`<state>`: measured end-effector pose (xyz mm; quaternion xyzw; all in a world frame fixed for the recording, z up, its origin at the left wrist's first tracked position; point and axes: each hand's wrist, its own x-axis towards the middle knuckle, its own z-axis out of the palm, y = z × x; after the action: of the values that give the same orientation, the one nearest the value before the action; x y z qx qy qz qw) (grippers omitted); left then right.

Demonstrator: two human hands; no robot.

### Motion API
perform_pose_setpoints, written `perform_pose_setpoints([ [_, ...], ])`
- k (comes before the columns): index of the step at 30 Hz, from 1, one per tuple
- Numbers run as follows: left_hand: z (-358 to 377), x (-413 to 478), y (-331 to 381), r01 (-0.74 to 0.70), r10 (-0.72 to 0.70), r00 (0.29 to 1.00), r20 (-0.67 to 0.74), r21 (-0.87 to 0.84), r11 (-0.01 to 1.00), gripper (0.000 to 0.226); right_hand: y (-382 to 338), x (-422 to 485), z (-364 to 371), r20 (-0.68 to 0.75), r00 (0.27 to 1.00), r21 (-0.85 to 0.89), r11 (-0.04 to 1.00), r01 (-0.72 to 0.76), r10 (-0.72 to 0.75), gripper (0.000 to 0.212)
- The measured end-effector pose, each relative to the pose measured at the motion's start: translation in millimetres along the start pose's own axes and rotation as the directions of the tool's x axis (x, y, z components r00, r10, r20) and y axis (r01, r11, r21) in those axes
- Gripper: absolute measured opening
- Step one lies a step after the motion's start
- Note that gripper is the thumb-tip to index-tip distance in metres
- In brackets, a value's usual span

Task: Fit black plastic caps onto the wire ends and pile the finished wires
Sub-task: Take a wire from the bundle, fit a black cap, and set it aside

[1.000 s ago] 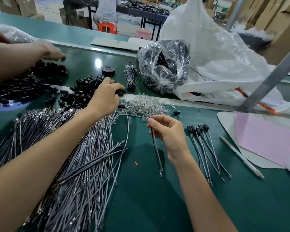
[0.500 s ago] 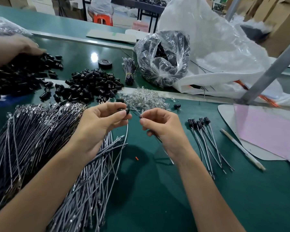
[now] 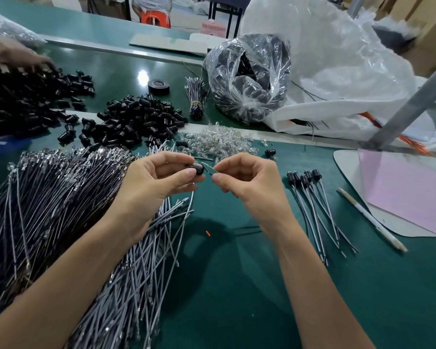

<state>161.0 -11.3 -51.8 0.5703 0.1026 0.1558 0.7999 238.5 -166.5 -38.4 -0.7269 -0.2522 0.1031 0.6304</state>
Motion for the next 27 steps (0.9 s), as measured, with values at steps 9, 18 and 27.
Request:
perform_pose_setpoints([
  [9,-2.5,0.4,-1.2,-0.043,0.043,0.999,0.007,0.022,0.999,0.026,-2.2,0.4,-3.9,0.042,0.999,0.013,1.0,-0.016,0.016,0.017],
  [18,-1.1,-0.9,-3.6,-0.081,0.08,0.997,0.025,0.06,0.995,0.026,-0.3,1.1,-2.2,-0.035,0.999,-0.007,1.0,-0.003,0.003,0.017],
  [27,1.0,-2.7,-0.9,-0.11,0.111,0.994,-0.012,0.051,0.993,0.024,-1.9,0.5,-1.0,-0.003,1.0,-0.012,1.0,0.01,-0.01,0.017],
])
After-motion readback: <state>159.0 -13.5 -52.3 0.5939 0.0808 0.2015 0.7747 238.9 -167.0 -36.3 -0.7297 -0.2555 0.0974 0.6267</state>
